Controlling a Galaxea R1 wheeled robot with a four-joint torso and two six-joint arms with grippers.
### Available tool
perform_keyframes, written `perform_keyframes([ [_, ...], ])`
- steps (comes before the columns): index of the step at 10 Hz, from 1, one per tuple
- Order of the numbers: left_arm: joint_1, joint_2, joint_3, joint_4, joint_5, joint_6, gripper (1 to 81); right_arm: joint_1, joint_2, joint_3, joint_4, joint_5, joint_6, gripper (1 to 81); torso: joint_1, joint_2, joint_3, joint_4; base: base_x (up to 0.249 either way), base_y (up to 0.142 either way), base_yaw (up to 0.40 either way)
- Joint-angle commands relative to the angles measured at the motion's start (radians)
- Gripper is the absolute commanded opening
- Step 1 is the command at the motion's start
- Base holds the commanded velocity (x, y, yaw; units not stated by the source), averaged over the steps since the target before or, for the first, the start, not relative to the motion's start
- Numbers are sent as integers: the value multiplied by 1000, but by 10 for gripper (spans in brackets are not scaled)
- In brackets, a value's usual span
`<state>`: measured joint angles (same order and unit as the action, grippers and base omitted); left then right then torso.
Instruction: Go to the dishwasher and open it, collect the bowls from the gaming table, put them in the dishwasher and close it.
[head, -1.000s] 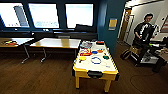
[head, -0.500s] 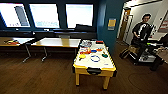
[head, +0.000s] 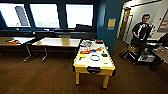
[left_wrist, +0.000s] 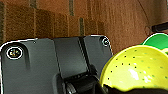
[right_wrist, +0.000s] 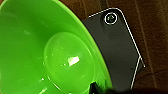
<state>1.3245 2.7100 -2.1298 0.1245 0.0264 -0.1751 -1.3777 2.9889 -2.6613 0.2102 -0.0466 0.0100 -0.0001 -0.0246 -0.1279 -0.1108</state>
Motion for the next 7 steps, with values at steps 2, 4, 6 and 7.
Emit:
perform_keyframes([
  [2,-61,-5,13,14,44,6,10,47,-2,5,-26,-68,-5,10,0,0,0,0,0,0,0],
  [4,-58,-4,7,12,44,6,10,45,0,6,-26,-68,-7,10,0,0,38,0,0,0,0],
  [6,-58,-4,4,14,44,6,10,44,0,9,-32,-68,-7,10,1,0,86,0,0,0,0],
  [7,-58,-4,1,12,44,6,10,45,1,9,-32,-68,-7,10,1,0,107,0,0,0,0],
])
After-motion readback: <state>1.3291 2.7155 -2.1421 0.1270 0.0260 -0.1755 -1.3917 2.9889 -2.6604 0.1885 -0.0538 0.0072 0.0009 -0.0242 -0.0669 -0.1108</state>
